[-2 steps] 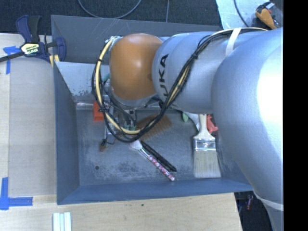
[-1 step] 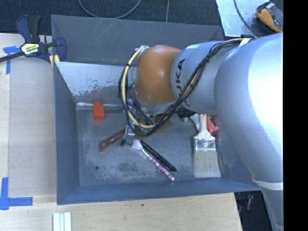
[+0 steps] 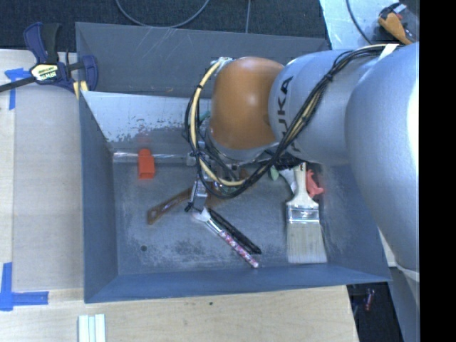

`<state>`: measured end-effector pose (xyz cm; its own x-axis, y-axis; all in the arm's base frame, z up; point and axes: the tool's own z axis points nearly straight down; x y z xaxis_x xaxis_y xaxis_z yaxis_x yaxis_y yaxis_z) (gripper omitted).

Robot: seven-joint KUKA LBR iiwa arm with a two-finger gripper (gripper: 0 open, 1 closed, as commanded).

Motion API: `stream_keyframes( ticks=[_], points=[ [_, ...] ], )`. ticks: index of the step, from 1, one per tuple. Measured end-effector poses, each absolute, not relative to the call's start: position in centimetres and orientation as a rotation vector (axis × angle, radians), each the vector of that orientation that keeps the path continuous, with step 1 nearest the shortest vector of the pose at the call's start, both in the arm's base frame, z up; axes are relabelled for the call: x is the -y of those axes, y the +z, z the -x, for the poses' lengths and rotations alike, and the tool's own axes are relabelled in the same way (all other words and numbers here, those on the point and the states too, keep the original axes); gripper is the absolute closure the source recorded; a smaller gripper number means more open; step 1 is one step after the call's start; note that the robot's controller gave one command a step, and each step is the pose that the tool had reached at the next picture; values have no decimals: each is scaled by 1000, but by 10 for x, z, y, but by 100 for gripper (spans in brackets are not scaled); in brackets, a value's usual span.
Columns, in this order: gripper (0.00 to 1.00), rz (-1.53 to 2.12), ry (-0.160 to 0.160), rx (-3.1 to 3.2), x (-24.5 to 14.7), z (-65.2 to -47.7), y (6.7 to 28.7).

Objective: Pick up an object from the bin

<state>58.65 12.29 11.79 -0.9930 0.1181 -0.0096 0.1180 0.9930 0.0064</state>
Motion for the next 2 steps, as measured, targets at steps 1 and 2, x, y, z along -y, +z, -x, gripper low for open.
stream_keyframes(
  ticks=[1,2],
  points=[
    [0,-375,2,-3119,-113,-563,100],
    [0,-344,7,-3114,-136,-574,71]
  ],
)
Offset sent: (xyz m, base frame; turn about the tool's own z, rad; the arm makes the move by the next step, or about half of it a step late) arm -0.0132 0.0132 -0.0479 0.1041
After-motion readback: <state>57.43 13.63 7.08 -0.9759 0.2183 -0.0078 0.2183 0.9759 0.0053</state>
